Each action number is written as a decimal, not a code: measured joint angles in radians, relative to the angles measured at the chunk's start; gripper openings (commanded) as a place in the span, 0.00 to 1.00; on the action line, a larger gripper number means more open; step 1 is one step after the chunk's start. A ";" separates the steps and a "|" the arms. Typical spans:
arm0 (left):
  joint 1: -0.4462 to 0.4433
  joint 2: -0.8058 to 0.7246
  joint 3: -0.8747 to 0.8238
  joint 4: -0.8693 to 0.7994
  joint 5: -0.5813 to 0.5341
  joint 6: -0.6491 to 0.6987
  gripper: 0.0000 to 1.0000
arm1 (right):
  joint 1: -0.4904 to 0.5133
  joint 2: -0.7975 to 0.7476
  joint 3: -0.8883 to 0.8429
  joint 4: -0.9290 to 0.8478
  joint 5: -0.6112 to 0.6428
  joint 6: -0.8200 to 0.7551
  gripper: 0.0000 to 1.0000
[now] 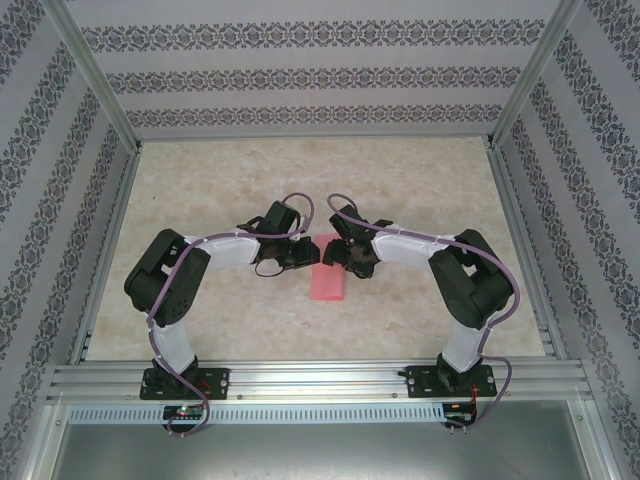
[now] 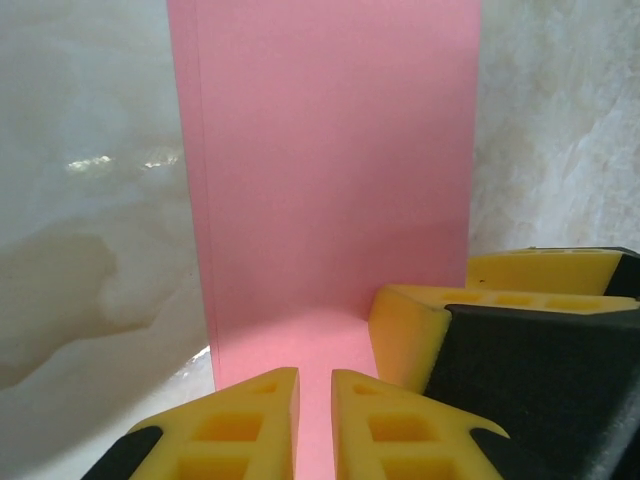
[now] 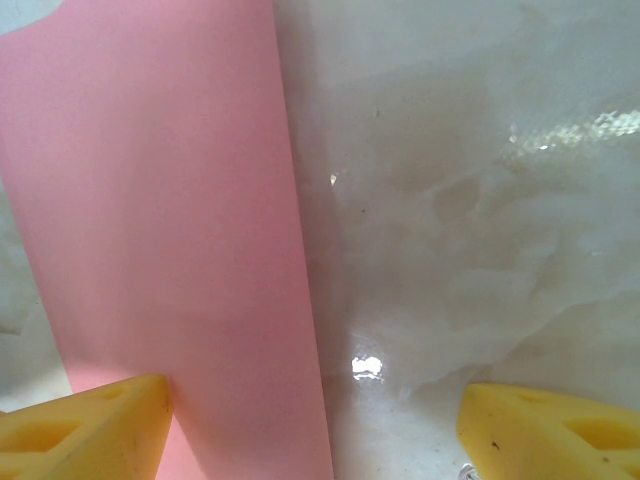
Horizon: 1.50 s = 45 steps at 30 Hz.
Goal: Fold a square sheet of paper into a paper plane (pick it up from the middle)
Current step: Hold the square sheet of paper at the center of the table.
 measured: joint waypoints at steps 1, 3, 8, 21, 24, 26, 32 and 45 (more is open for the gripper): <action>0.000 0.000 0.001 -0.002 0.000 0.000 0.18 | 0.000 0.000 0.001 -0.001 0.001 0.000 0.79; 0.000 0.004 0.002 -0.002 0.000 -0.001 0.18 | 0.000 0.001 0.001 -0.002 0.001 0.000 0.79; 0.000 0.011 0.003 -0.004 0.000 -0.007 0.18 | 0.000 0.001 0.001 -0.003 0.001 -0.002 0.78; 0.000 -0.027 0.009 -0.063 -0.114 -0.007 0.23 | 0.000 0.011 0.017 -0.025 0.001 -0.031 0.78; 0.000 -0.093 0.002 -0.082 -0.181 -0.008 0.25 | 0.005 0.011 0.017 -0.025 0.005 -0.031 0.78; 0.000 -0.132 -0.002 -0.090 -0.215 -0.007 0.25 | 0.005 0.011 0.018 -0.026 0.007 -0.031 0.78; 0.000 -0.146 -0.002 -0.096 -0.237 -0.008 0.23 | 0.005 0.015 0.021 -0.029 0.008 -0.030 0.79; -0.004 -0.026 0.020 -0.091 -0.103 -0.011 0.11 | 0.005 0.016 0.021 -0.029 0.009 -0.027 0.79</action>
